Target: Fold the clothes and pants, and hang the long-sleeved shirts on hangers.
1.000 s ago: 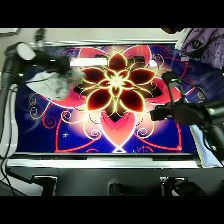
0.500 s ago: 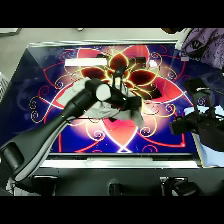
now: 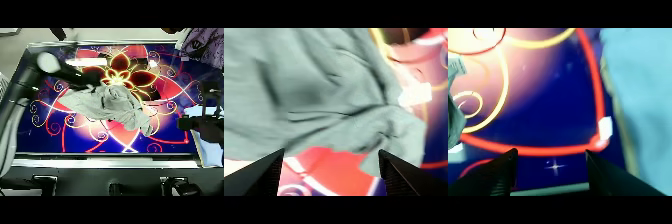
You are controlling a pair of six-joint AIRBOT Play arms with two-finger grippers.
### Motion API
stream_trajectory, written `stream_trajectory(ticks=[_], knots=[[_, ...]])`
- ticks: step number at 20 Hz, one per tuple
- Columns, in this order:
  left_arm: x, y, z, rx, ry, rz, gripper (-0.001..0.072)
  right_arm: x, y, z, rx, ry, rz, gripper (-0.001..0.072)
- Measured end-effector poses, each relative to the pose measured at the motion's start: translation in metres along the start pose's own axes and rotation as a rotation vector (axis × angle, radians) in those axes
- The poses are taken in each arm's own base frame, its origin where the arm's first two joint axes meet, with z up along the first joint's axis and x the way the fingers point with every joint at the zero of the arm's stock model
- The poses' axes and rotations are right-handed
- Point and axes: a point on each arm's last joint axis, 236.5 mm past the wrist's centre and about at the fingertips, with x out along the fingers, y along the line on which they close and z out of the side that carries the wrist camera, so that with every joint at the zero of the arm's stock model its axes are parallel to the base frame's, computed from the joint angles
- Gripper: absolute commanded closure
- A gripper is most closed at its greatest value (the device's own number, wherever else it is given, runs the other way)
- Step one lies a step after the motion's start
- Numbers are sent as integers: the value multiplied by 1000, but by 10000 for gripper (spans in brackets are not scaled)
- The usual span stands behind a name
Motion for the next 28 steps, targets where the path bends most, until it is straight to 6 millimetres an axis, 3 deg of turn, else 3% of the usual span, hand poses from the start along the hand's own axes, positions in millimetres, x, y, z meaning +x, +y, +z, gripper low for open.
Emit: stream_trajectory(ticks=[3, 7, 11, 16, 19, 20, 22, 24, 25, 28], knots=[[-29, 74, 21, -93, -22, 86, 33, 47, 28, -37, 188, 173, 227, 166], [-52, 141, 34, -201, -48, 151, 33, 91, 63, -69, 334, 315, 439, 119], [-64, 176, 38, -265, -61, 184, 33, 121, 85, -76, 432, 358, 555, 127], [-68, 192, 39, -294, -66, 196, 31, 149, 104, -76, 536, 396, 640, 179], [-72, 203, 39, -317, -72, 205, 30, 157, 114, -74, 590, 414, 690, 256], [-74, 210, 39, -331, -75, 210, 30, 160, 115, -73, 604, 415, 696, 336], [-74, 231, 32, -373, -64, 221, 31, 166, 116, -74, 623, 418, 696, 384], [-65, 250, 20, -416, -35, 207, 30, 171, 116, -74, 635, 417, 692, 539], [-57, 257, 13, -434, -19, 188, 30, 172, 116, -74, 637, 417, 692, 670], [-28, 271, -3, -494, -6, 108, 31, 174, 116, -74, 636, 416, 693, 678]])
